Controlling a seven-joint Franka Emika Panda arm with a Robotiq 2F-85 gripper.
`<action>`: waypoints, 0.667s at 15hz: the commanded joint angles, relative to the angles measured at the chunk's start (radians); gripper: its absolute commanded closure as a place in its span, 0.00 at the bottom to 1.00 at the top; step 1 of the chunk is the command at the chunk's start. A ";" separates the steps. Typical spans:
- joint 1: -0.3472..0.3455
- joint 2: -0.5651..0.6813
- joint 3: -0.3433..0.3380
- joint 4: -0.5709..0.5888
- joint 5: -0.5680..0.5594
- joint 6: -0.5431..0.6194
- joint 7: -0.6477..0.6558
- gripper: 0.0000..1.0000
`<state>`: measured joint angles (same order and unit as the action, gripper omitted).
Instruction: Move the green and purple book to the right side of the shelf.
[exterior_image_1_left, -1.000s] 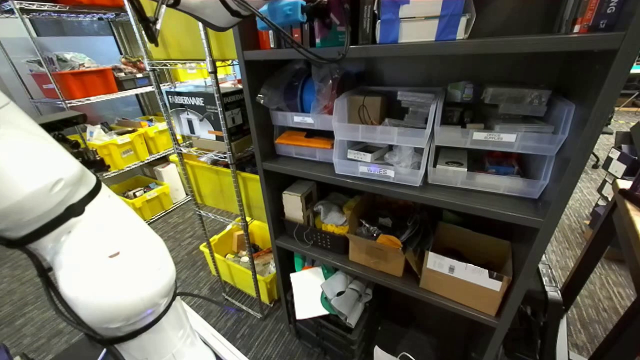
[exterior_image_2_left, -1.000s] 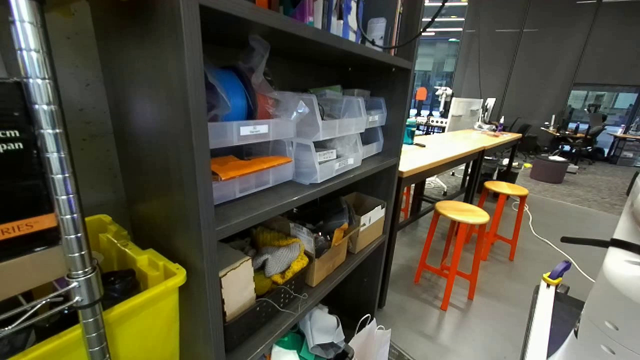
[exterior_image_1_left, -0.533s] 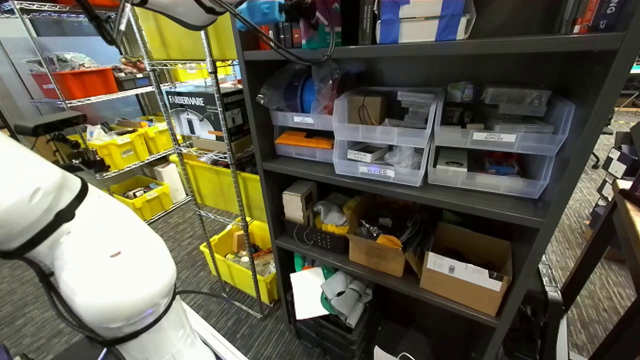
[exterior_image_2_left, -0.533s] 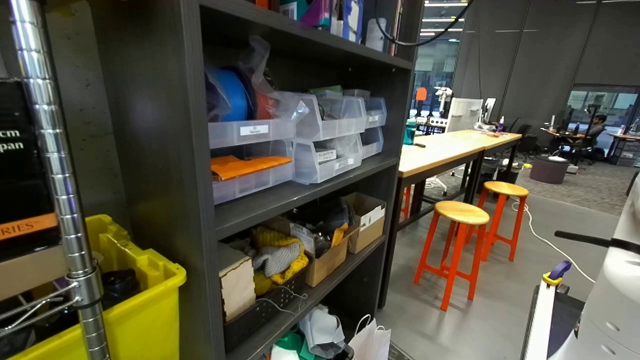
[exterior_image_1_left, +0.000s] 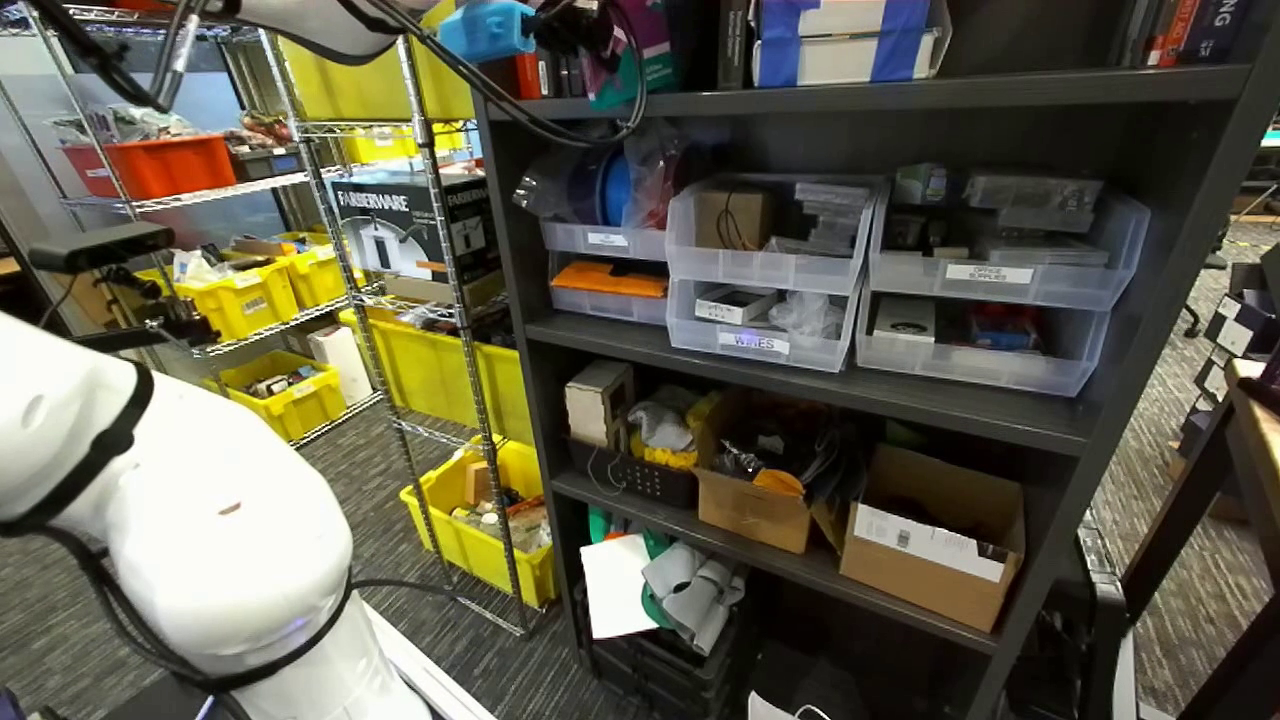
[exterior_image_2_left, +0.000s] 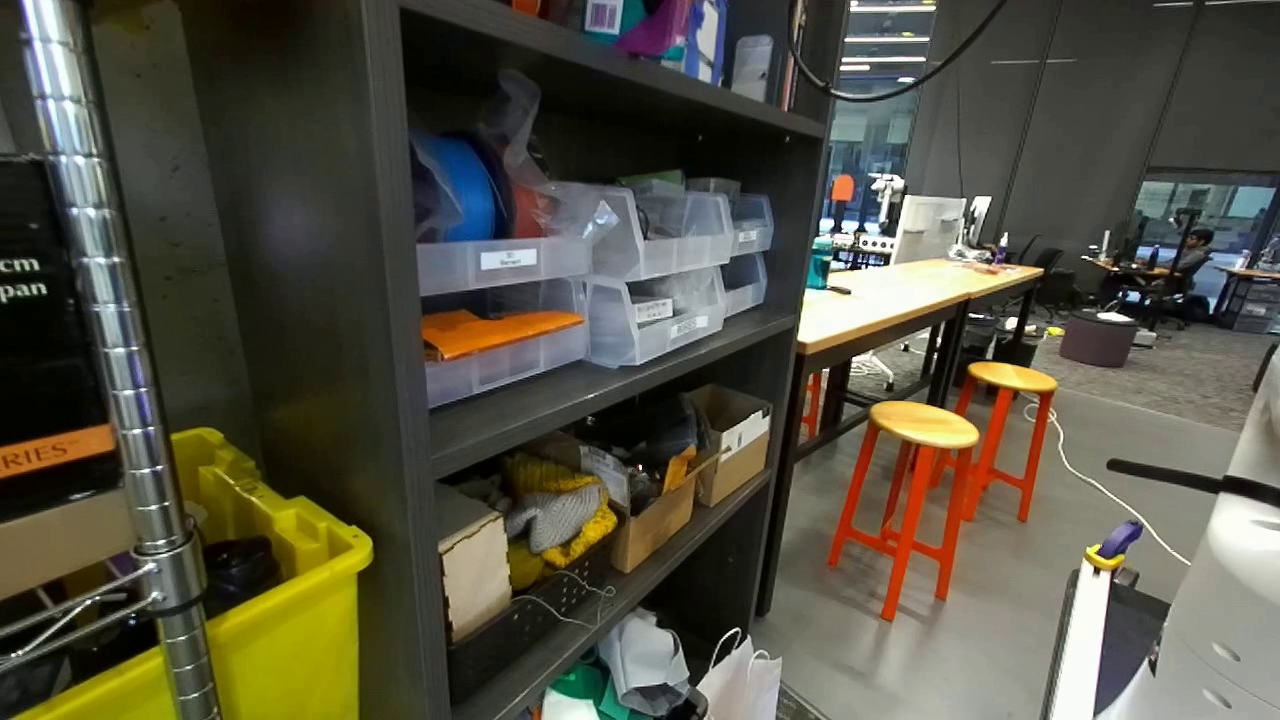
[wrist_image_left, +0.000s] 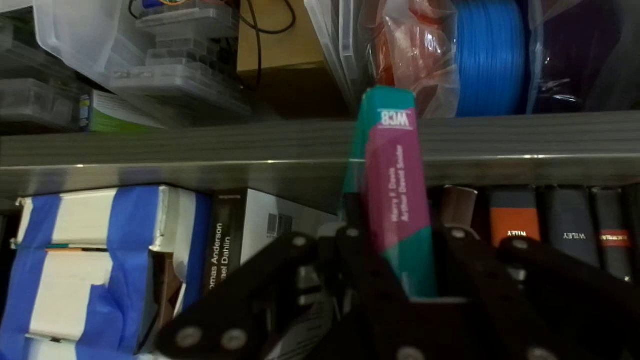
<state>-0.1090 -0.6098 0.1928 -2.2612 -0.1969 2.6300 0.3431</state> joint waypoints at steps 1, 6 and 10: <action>-0.001 -0.068 0.008 -0.068 0.029 -0.051 0.011 0.94; -0.007 -0.112 0.009 -0.097 0.042 -0.060 0.015 0.94; -0.010 -0.143 0.010 -0.119 0.051 -0.068 0.017 0.94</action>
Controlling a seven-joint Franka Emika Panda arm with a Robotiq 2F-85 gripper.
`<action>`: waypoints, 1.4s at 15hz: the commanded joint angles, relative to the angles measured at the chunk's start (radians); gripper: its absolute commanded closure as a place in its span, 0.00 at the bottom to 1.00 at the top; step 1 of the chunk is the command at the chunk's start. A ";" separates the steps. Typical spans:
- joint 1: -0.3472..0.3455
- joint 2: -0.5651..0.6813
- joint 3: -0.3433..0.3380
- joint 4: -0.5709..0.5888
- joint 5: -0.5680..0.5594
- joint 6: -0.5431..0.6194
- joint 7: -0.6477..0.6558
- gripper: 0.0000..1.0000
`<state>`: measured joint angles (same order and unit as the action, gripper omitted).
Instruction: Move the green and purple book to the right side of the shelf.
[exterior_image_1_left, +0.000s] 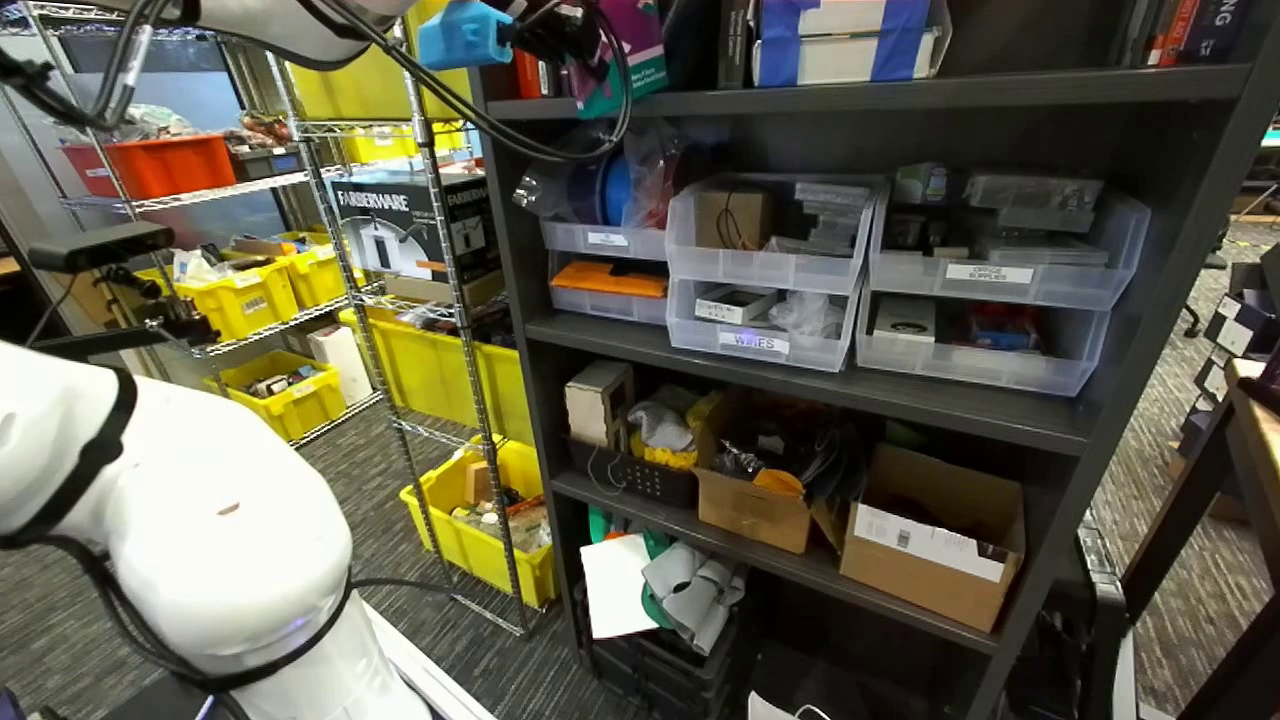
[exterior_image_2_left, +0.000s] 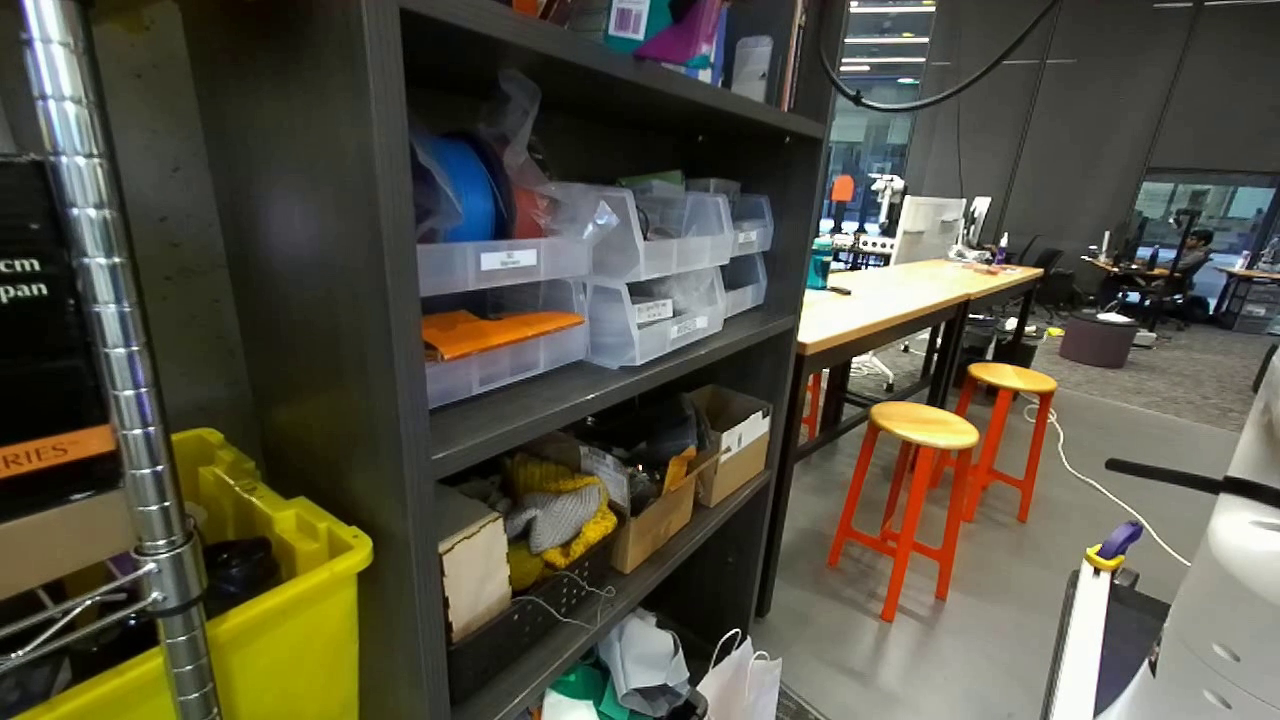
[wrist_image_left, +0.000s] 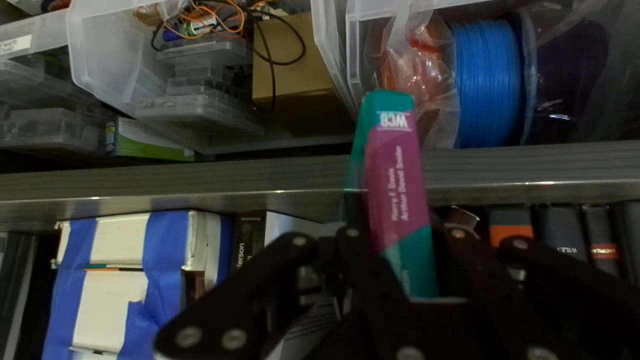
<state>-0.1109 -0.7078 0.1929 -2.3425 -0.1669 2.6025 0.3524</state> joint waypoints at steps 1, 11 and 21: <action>-0.008 -0.055 0.011 -0.044 0.023 -0.044 0.009 0.94; -0.001 -0.129 0.026 -0.093 0.052 -0.085 0.024 0.94; 0.004 -0.177 0.033 -0.130 0.079 -0.105 0.036 0.94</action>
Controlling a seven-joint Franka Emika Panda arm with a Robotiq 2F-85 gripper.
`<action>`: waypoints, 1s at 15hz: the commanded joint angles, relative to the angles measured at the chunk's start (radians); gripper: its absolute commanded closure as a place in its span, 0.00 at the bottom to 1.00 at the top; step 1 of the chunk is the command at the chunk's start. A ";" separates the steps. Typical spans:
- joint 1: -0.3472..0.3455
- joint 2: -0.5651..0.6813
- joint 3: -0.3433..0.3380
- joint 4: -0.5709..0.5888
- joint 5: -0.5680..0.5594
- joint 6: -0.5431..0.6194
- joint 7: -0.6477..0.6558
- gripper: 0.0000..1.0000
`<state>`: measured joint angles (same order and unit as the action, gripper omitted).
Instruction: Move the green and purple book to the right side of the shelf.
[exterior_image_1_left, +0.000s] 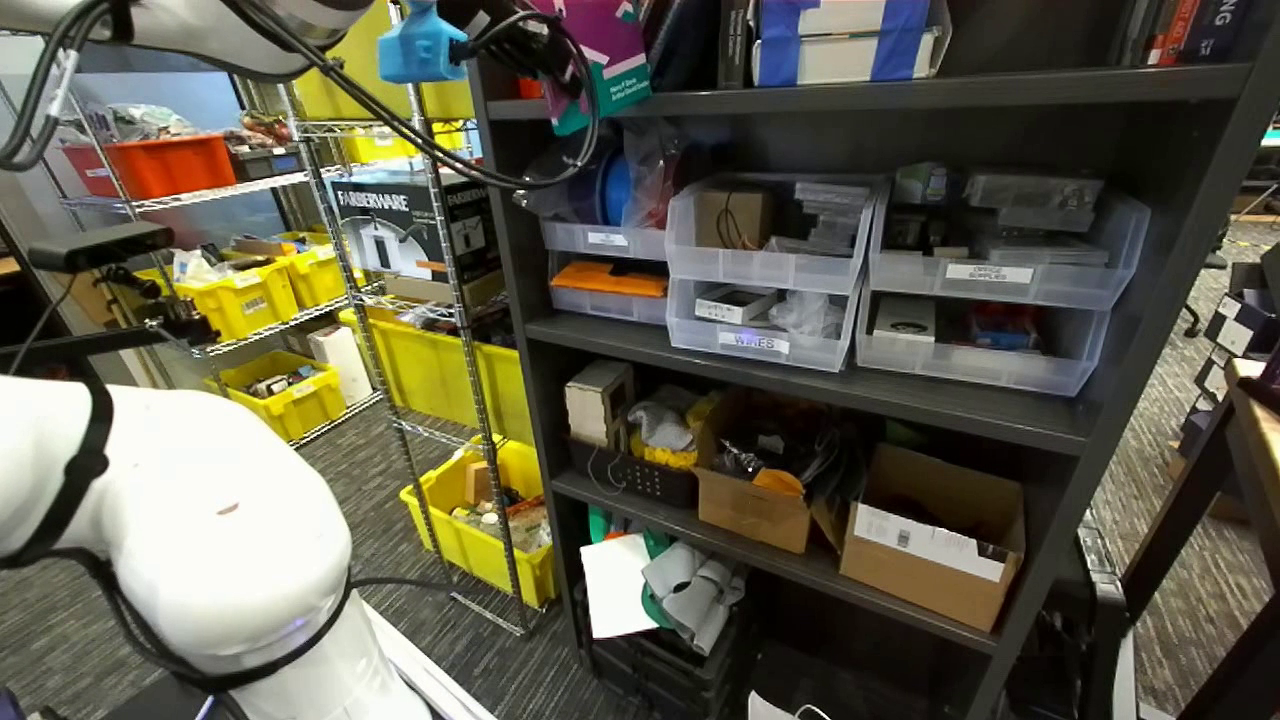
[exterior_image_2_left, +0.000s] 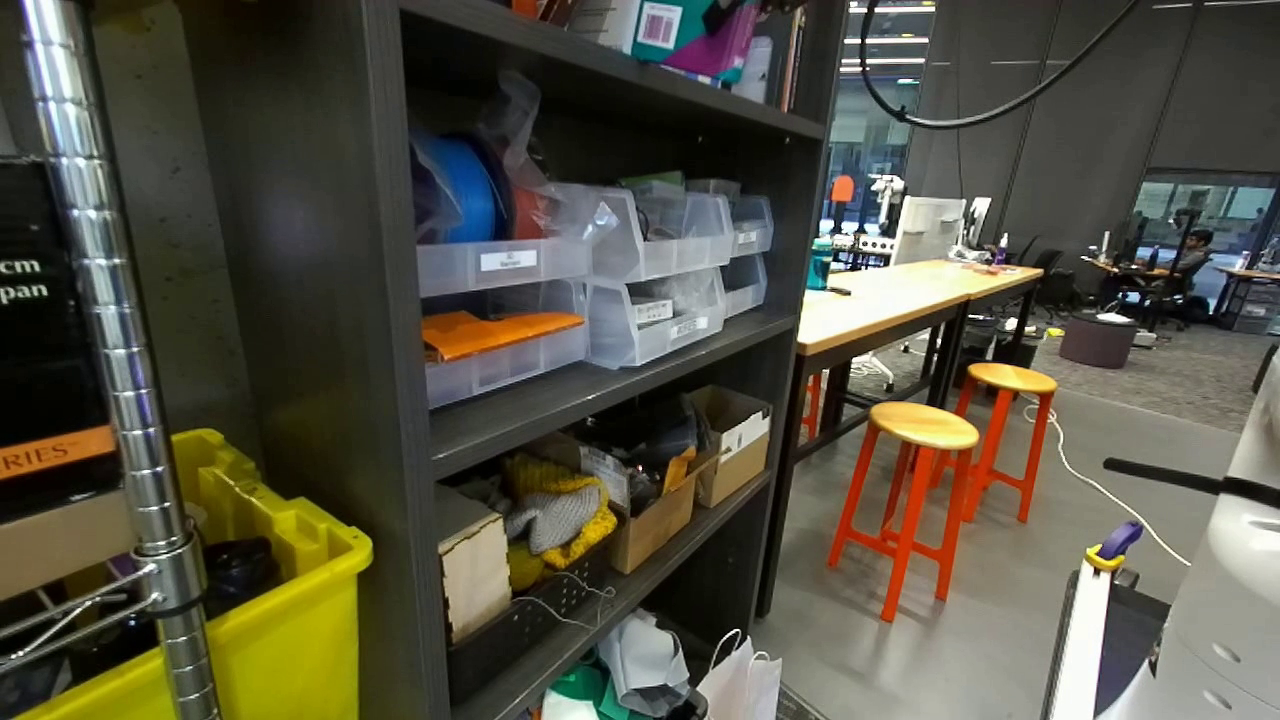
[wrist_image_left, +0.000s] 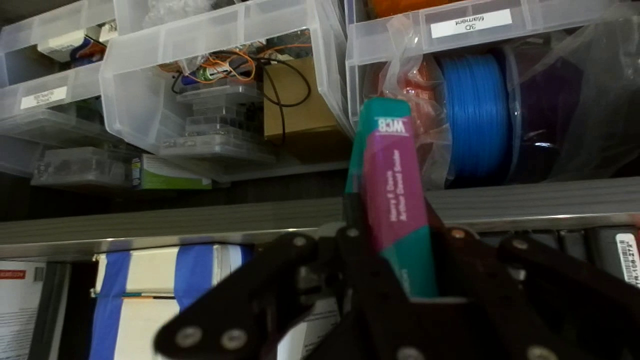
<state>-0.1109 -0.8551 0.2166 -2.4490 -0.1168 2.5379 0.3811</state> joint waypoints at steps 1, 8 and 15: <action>0.005 -0.035 0.011 -0.027 0.033 -0.044 0.009 0.94; 0.005 -0.066 0.022 -0.047 0.050 -0.063 0.018 0.94; 0.011 -0.106 0.015 -0.107 0.059 -0.171 0.043 0.94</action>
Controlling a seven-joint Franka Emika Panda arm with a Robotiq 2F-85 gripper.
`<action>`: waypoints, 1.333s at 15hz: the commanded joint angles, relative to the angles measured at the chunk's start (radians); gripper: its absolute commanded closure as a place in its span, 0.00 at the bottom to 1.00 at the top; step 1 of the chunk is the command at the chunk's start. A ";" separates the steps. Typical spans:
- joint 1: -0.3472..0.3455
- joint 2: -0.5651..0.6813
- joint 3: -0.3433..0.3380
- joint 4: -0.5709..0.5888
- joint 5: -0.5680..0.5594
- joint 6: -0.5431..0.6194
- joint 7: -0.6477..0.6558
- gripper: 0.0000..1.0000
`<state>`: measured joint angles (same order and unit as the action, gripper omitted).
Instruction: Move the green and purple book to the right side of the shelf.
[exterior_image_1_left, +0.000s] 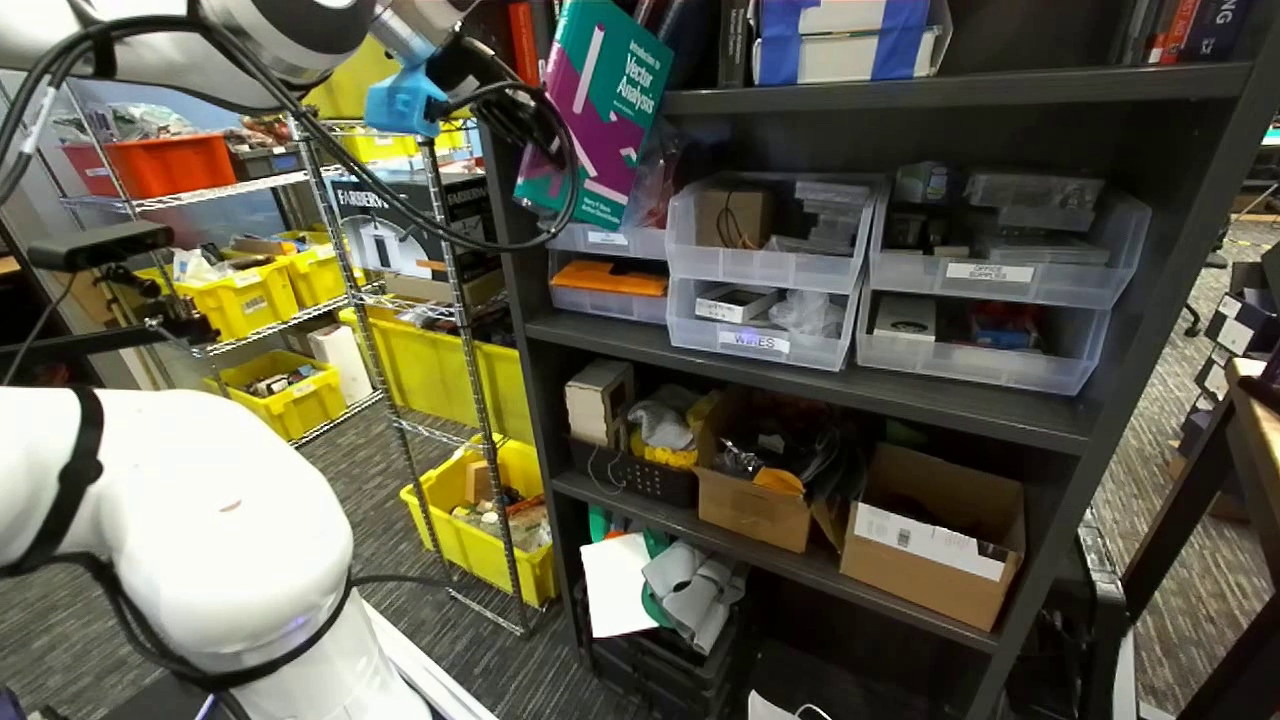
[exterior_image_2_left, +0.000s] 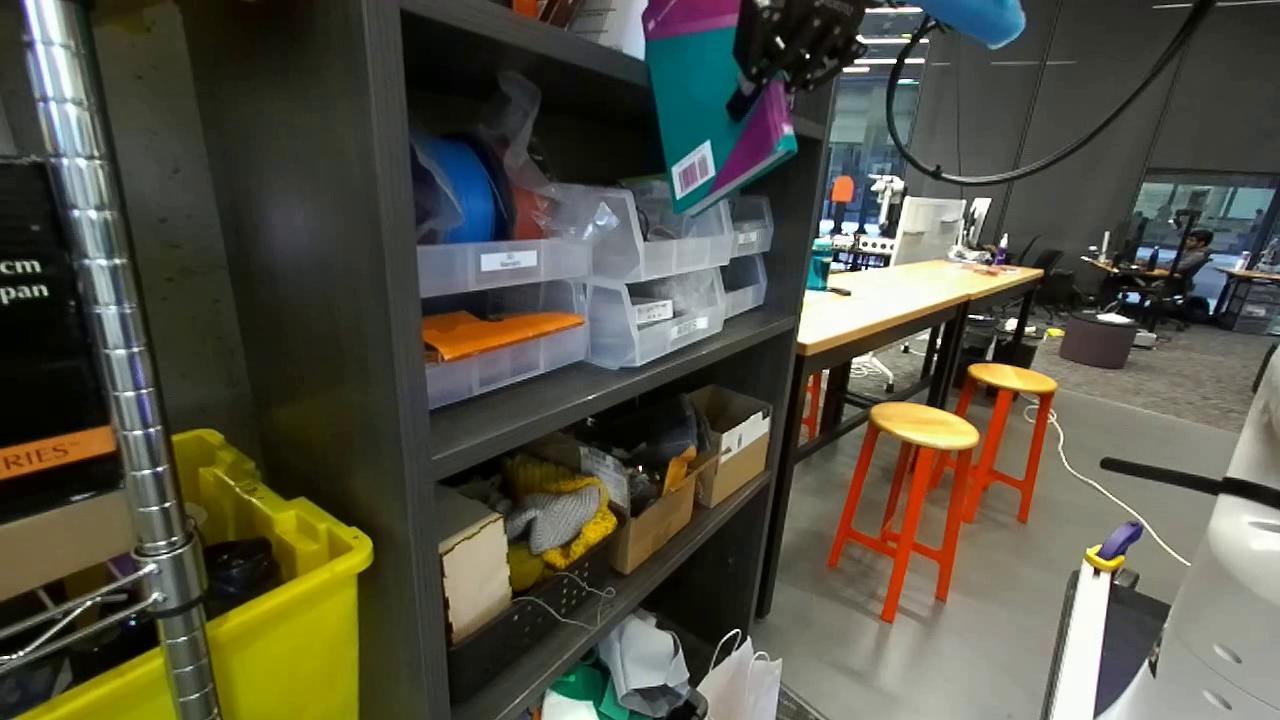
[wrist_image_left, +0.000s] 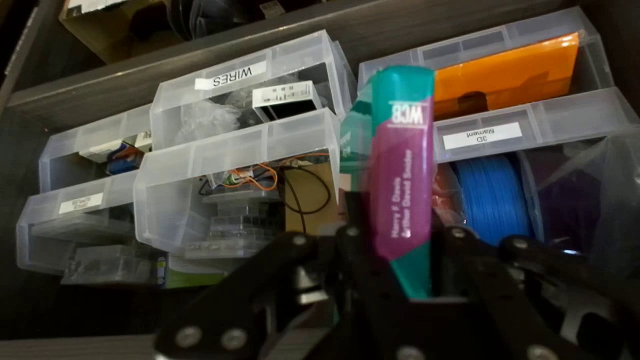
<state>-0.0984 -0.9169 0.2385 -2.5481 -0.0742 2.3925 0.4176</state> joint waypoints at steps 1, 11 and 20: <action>-0.002 -0.052 -0.008 -0.017 0.016 -0.033 0.010 0.94; -0.044 -0.165 -0.031 -0.088 0.003 -0.120 0.044 0.94; -0.109 -0.255 -0.060 -0.120 -0.006 -0.171 0.045 0.94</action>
<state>-0.1758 -1.1082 0.1945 -2.6765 -0.0741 2.2374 0.4612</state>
